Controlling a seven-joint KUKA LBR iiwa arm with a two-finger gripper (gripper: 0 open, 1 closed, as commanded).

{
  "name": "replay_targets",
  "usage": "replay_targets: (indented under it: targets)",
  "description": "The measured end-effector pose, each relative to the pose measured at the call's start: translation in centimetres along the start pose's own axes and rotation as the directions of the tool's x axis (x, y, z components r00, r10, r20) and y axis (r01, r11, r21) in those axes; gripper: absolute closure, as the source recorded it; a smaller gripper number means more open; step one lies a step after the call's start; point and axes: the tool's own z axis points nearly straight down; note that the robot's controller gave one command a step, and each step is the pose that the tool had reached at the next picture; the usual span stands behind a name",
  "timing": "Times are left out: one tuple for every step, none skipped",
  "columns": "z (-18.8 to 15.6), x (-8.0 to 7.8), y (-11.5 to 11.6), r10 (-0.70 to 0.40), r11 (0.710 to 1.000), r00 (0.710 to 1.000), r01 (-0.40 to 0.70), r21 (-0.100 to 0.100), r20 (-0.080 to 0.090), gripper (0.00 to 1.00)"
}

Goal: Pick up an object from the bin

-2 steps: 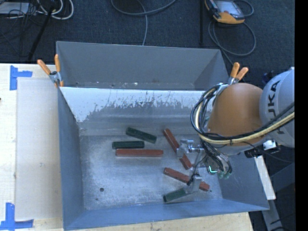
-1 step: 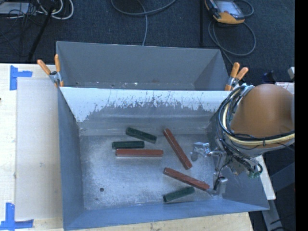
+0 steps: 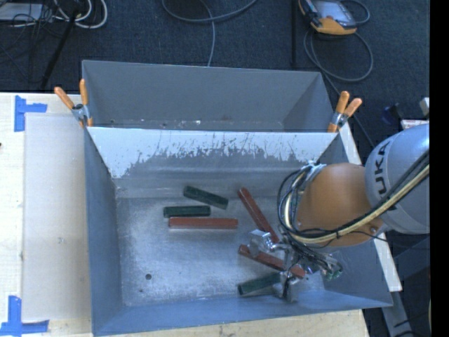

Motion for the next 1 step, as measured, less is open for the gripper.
replay_targets:
  targets:
    - [-0.18, 0.09, 0.01, 0.0, 1.0, 1.0, 0.0, 0.0, -0.002, 0.0]
